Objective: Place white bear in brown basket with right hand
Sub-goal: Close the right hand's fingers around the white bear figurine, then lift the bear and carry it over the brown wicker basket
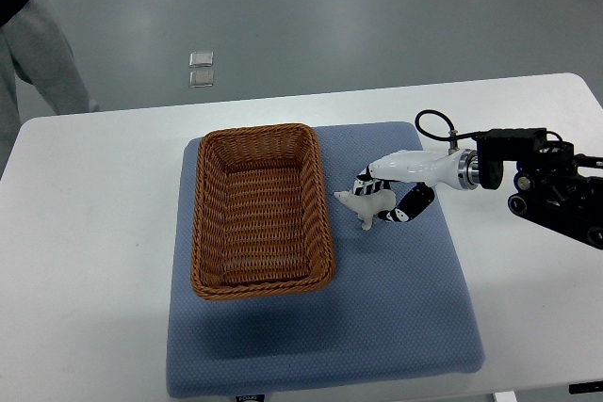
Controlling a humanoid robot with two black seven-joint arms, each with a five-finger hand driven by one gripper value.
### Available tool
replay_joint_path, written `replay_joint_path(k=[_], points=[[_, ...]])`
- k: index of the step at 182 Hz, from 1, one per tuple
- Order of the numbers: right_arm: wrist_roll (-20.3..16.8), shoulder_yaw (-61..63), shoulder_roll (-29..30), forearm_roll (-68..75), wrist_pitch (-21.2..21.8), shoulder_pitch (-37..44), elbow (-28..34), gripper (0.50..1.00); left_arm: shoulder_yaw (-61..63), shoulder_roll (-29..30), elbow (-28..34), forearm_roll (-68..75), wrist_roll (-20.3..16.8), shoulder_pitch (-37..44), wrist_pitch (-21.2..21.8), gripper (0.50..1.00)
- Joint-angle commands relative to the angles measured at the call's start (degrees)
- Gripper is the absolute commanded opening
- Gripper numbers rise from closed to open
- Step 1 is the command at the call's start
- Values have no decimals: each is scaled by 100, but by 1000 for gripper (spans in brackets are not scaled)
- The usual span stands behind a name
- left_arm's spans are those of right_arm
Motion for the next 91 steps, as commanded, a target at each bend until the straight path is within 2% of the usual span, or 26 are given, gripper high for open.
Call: replay_joint_path(k=[1, 39, 91], points=[[9, 26, -20, 16, -9, 23, 1, 500, 0, 0, 0, 0, 0, 0, 0, 1000], [9, 131, -143, 51, 0, 138, 10, 500, 0, 0, 0, 0, 0, 0, 0, 1000], [-9, 131, -125, 95, 9, 999, -8, 500, -9, 0, 0, 0, 0, 0, 0, 1000]])
